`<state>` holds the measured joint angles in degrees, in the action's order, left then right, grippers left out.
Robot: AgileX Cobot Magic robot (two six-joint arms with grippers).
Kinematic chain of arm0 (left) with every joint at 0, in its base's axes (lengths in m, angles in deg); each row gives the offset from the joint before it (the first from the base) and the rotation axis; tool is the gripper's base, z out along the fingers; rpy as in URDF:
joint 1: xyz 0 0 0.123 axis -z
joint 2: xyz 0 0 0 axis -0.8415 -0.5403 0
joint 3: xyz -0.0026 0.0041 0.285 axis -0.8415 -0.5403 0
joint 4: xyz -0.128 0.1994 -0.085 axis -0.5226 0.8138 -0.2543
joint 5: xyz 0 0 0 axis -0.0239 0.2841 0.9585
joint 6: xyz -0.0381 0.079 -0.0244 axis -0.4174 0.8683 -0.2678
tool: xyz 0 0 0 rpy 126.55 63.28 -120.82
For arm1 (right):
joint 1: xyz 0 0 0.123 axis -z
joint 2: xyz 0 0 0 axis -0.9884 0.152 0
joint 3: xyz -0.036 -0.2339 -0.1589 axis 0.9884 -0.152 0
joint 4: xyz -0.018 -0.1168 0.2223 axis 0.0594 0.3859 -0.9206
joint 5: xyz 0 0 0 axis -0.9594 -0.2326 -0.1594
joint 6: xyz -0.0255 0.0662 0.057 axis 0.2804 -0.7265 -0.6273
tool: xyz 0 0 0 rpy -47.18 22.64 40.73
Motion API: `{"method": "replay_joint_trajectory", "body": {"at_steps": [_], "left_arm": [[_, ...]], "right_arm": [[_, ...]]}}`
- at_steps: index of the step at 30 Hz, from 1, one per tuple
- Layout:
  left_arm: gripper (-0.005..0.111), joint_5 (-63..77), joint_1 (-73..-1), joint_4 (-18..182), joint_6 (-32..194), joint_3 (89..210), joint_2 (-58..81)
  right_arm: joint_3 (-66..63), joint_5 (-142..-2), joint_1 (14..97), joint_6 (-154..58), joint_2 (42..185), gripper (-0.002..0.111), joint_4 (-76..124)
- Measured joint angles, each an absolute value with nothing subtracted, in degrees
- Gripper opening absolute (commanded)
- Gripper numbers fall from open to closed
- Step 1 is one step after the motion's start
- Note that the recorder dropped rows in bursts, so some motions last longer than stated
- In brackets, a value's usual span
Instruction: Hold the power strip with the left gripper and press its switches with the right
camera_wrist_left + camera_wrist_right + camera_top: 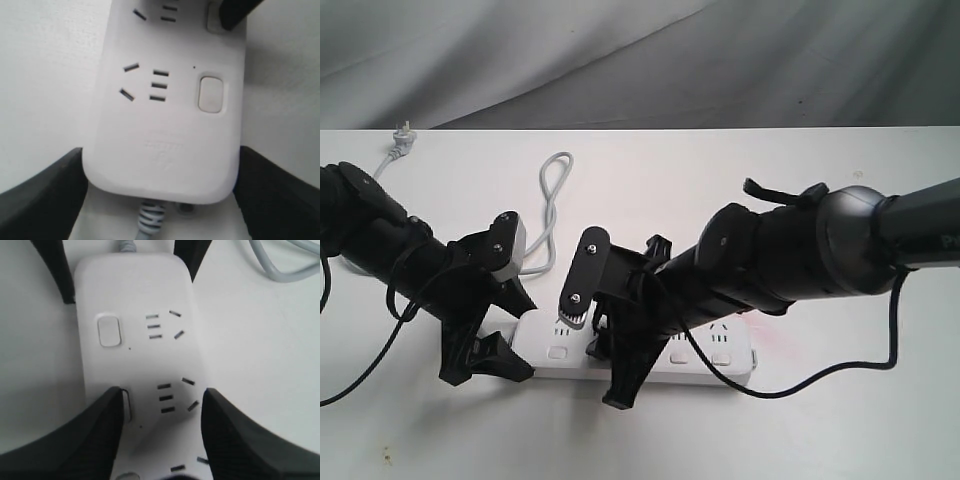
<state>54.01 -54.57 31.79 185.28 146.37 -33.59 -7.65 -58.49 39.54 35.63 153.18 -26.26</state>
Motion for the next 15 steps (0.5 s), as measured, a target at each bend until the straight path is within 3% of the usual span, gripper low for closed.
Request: {"method": "replay_joint_trajectory", "body": {"at_steps": [15], "left_arm": [[0.050,54.0,-54.6,31.8,185.3,146.4,-33.6]], "right_arm": [[-10.0,-58.9,41.5,36.2,145.1,0.046,-25.2]]}}
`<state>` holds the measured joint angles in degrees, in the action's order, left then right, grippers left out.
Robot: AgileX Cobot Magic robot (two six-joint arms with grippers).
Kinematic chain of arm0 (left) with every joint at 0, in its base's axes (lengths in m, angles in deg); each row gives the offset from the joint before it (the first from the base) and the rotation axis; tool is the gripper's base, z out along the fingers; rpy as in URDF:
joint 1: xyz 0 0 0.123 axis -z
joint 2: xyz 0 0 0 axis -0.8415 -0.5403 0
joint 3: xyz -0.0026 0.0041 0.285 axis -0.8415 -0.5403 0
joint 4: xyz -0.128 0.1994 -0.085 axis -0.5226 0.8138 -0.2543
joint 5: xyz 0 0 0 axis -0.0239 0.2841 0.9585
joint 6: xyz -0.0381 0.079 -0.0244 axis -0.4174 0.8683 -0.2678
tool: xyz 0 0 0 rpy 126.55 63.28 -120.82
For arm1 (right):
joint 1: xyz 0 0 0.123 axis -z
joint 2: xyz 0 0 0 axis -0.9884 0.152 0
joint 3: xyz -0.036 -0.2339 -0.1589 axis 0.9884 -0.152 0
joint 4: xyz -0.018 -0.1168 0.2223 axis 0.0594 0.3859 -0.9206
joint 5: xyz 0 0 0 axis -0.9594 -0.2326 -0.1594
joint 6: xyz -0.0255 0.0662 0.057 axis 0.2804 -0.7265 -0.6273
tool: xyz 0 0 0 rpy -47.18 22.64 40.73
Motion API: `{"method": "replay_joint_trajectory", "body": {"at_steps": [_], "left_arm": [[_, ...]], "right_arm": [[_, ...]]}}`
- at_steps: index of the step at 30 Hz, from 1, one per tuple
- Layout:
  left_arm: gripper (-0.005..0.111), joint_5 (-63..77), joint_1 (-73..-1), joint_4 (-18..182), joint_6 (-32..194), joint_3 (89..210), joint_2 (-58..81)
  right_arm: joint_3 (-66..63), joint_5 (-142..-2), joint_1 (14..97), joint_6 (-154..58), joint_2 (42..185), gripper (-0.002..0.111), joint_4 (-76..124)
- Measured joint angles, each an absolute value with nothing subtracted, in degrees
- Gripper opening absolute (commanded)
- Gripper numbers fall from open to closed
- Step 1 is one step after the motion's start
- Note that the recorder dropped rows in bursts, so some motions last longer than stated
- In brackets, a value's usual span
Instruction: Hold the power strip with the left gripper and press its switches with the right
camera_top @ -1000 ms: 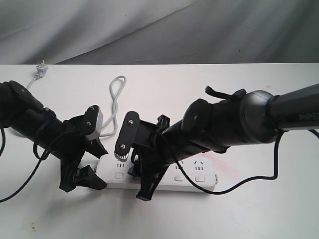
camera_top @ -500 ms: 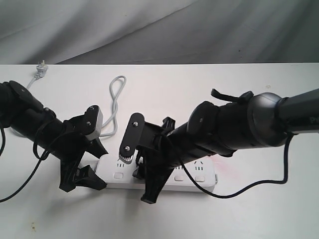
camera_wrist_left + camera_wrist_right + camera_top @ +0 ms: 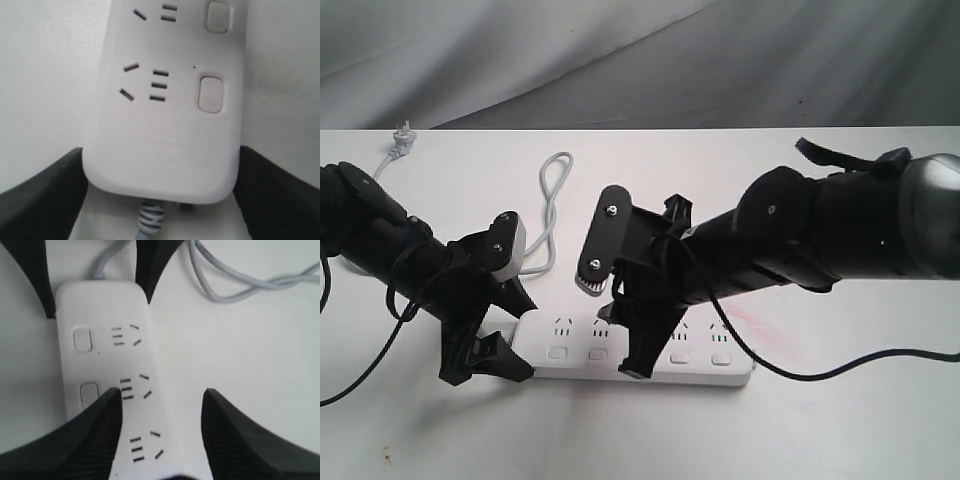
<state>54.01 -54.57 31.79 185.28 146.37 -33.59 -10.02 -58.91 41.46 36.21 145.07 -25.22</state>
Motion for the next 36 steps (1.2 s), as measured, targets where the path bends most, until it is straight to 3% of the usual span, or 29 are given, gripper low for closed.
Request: {"method": "replay_joint_trajectory", "body": {"at_steps": [36], "left_arm": [[0.050,54.0,-54.6,31.8,185.3,146.4,-33.6]], "right_arm": [[-13.3,-58.6,42.6,36.3,148.3,0.046,-25.2]]}}
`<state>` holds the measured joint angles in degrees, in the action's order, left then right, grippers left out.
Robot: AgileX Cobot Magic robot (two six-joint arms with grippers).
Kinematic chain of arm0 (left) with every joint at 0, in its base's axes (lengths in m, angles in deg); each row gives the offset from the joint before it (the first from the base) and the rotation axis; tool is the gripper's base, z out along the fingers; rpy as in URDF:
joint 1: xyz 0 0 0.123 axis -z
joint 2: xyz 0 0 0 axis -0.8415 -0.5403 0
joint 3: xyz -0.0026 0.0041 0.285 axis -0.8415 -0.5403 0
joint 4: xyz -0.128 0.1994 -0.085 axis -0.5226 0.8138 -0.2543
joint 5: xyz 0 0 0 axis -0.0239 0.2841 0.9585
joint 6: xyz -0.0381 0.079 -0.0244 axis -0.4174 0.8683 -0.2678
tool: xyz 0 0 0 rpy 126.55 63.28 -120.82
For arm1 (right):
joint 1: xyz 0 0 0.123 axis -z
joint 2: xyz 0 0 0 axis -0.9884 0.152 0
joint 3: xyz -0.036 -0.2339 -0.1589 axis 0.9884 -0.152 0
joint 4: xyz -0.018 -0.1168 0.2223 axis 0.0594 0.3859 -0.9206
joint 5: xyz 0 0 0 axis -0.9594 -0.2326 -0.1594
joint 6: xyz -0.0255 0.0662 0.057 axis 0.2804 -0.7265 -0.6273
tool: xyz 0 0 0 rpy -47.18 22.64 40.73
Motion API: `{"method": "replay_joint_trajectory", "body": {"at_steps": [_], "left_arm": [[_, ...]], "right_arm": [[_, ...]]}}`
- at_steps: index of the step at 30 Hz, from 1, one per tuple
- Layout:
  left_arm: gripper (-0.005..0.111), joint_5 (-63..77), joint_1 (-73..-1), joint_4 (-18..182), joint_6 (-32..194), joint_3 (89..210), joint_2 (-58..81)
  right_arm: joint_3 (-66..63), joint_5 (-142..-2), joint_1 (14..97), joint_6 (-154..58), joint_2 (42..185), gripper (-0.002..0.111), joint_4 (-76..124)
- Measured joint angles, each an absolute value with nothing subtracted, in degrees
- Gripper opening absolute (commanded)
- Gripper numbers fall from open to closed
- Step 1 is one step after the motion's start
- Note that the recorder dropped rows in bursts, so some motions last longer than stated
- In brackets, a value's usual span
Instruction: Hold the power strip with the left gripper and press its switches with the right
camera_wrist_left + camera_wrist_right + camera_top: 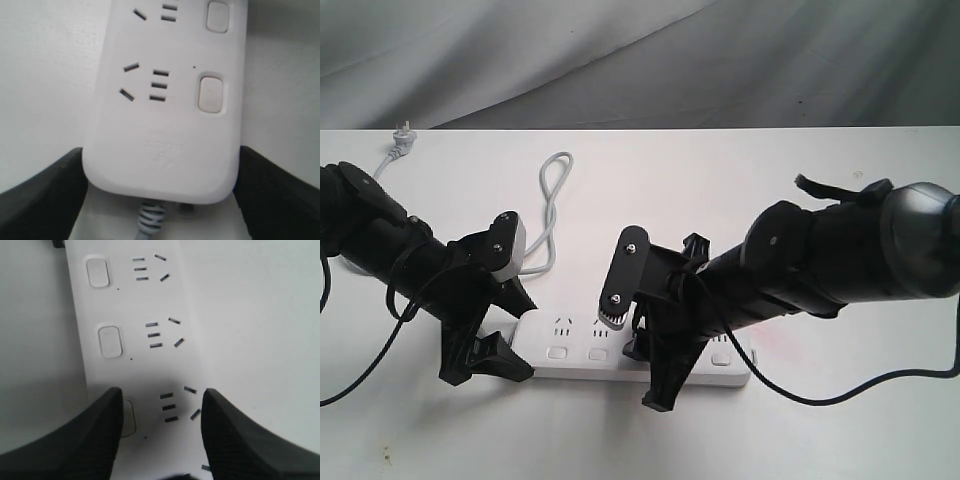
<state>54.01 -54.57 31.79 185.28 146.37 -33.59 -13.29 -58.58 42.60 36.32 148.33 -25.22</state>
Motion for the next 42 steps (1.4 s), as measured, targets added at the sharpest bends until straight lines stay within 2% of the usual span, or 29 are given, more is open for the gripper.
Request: {"method": "replay_joint_trajectory", "body": {"at_steps": [24,36,42], "left_arm": [[0.050,54.0,-54.6,31.9,185.3,146.4,-33.6],[0.050,54.0,-54.6,31.9,185.3,146.4,-33.6],[0.050,54.0,-54.6,31.9,185.3,146.4,-33.6]], "right_arm": [[-12.6,-59.0,42.9,36.2,150.6,0.046,-26.9],[-13.6,-59.3,43.5,36.9,140.7,0.046,-24.0],[-18.6,-60.4,45.4,36.9,140.2,0.046,-23.5]]}}
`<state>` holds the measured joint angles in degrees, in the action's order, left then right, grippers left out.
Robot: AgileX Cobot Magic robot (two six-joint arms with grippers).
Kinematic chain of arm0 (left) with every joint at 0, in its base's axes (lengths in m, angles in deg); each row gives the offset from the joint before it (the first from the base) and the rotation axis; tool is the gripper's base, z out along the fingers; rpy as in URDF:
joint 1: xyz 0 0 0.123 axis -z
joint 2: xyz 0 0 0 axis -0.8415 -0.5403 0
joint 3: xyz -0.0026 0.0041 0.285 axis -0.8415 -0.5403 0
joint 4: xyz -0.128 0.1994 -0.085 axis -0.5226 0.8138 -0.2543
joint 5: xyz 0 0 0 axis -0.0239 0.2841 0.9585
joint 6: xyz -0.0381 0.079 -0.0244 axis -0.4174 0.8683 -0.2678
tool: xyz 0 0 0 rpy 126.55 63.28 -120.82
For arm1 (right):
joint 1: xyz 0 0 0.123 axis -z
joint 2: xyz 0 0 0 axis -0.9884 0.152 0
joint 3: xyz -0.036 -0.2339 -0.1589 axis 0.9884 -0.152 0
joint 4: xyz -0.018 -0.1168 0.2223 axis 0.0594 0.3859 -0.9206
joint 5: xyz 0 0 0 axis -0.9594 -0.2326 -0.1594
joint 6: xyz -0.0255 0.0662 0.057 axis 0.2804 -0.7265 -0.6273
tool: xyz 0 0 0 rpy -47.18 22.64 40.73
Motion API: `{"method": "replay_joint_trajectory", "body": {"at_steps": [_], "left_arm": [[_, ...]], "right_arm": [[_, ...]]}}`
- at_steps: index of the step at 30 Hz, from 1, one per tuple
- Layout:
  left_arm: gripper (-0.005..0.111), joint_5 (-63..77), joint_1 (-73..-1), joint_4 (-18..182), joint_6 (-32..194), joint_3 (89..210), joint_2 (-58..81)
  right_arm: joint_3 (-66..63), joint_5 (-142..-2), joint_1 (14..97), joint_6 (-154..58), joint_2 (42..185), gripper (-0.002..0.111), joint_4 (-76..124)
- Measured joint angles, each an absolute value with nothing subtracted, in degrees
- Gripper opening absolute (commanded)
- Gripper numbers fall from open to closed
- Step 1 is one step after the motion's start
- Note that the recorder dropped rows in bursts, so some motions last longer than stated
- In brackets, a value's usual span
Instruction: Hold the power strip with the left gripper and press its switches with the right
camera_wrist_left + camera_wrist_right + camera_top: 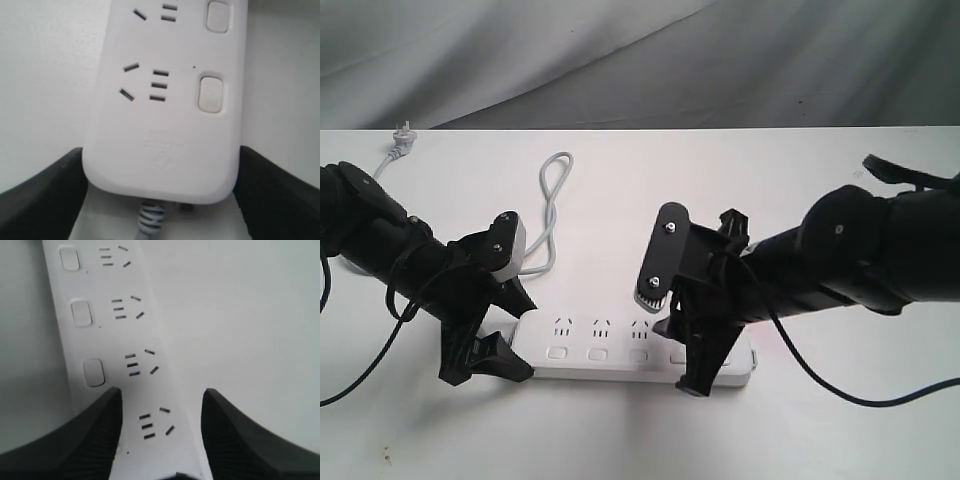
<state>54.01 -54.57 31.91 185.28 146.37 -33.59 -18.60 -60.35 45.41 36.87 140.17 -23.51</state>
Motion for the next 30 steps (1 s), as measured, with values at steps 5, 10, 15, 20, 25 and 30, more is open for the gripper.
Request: {"method": "replay_joint_trajectory", "body": {"at_steps": [5,10,15,20,25,30], "left_arm": [[0.050,54.0,-54.6,31.9,185.3,146.4,-33.6],[0.050,54.0,-54.6,31.9,185.3,146.4,-33.6],[0.050,54.0,-54.6,31.9,185.3,146.4,-33.6],[0.050,54.0,-54.6,31.9,185.3,146.4,-33.6],[0.050,54.0,-54.6,31.9,185.3,146.4,-33.6],[0.050,54.0,-54.6,31.9,185.3,146.4,-33.6]], "right_arm": [[-20.8,-63.4,45.4,36.9,140.2,0.046,-23.4],[-20.8,-63.7,45.4,36.9,142.7,0.046,-23.5],[-20.8,-63.8,45.4,36.9,143.1,0.046,-23.9],[-20.8,-63.8,45.4,36.9,143.1,0.046,-24.1],[-20.8,-63.8,45.4,36.9,143.2,0.046,-24.3],[-20.8,-63.5,45.4,36.9,143.8,0.046,-24.4]]}}
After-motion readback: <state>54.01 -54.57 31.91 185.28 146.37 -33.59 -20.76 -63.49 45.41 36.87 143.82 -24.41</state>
